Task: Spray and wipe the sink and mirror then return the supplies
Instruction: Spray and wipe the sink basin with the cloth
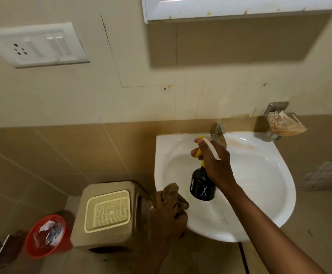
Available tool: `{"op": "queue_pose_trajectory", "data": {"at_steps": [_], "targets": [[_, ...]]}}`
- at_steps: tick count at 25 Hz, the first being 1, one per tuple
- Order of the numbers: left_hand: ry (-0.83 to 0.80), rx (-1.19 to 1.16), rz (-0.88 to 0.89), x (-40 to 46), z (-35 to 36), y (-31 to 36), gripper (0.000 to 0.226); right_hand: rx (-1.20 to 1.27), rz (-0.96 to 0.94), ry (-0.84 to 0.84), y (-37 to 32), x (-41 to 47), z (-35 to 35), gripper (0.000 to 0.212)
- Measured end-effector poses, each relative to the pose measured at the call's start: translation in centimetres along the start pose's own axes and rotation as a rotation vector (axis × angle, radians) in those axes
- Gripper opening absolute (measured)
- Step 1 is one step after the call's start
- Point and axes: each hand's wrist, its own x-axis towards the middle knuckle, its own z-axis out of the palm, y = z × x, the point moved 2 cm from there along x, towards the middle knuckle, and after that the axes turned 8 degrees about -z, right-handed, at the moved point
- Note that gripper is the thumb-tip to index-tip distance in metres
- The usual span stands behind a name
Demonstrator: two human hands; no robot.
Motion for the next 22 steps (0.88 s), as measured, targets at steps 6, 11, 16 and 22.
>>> {"op": "queue_pose_trajectory", "data": {"at_steps": [6, 11, 16, 22], "targets": [[-0.208, 0.194, -0.060, -3.9, 2.6, 5.2, 0.070, -0.022, 0.004, 0.051, -0.3, 1.5, -1.9, 0.038], [-0.581, -0.116, -0.014, -3.5, 0.2, 9.5, 0.020, -0.010, -0.049, 0.129, -1.9, 2.5, -4.2, 0.040], [-0.097, -0.191, 0.159, 8.5, -5.9, 6.9, 0.039, -0.021, -0.062, 0.187, -2.3, 1.6, -7.0, 0.035], [-0.139, 0.229, 0.157, 17.7, -5.6, 2.3, 0.057, -0.012, 0.073, 0.181, 0.7, -0.6, -6.7, 0.039]]}}
